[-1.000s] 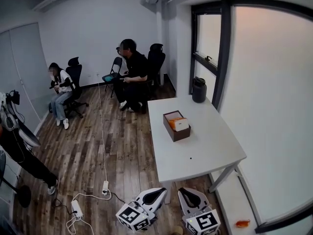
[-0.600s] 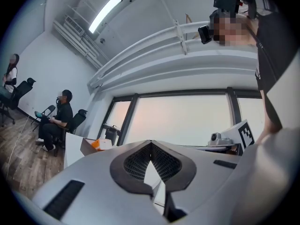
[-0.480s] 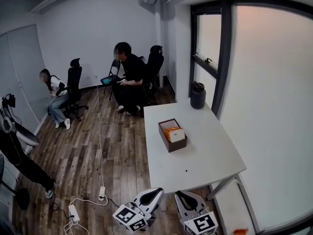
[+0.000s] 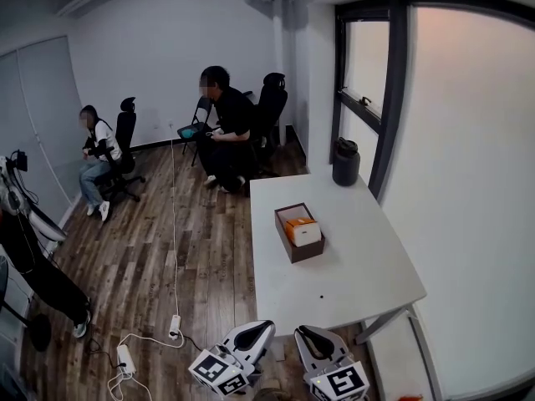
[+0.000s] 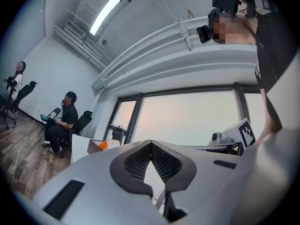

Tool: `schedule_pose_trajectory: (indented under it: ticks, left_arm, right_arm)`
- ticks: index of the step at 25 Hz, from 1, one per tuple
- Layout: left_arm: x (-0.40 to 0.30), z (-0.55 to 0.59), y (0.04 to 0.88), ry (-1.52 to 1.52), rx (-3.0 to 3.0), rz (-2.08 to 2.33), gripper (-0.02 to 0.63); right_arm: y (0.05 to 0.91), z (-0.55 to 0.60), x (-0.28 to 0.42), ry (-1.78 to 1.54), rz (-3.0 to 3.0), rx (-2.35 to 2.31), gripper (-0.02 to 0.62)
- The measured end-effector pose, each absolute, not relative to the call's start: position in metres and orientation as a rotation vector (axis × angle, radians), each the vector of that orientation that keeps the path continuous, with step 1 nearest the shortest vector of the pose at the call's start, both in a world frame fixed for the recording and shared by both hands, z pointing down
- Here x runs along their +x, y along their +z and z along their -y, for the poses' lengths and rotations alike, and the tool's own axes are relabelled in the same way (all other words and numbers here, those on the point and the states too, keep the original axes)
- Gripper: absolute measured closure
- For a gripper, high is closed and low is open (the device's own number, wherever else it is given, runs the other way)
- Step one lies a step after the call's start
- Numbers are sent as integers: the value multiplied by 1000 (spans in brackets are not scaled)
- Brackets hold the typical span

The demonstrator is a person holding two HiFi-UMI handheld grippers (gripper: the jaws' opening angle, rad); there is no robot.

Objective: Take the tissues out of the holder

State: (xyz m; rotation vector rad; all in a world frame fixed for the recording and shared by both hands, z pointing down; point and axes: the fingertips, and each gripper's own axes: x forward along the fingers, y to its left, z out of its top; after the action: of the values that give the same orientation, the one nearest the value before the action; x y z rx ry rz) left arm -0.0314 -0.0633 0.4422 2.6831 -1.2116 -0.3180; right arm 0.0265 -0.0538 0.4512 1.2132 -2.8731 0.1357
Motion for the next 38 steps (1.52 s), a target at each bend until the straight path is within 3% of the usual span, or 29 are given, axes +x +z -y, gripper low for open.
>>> schedule_pose_trajectory:
  ticks: [25, 33, 38]
  left_arm:
    - [-53, 254, 459, -307, 2712, 1070, 601]
    - [-55, 293, 471, -296, 2686, 1050, 601]
    - [-57, 312, 486, -285, 2643, 1078, 601]
  right_arm:
    - [472, 238, -7, 195, 2786, 1294, 583]
    - [486, 281, -11, 267, 2733, 1299, 456]
    - [498, 308, 3, 250, 2652, 1334, 344]
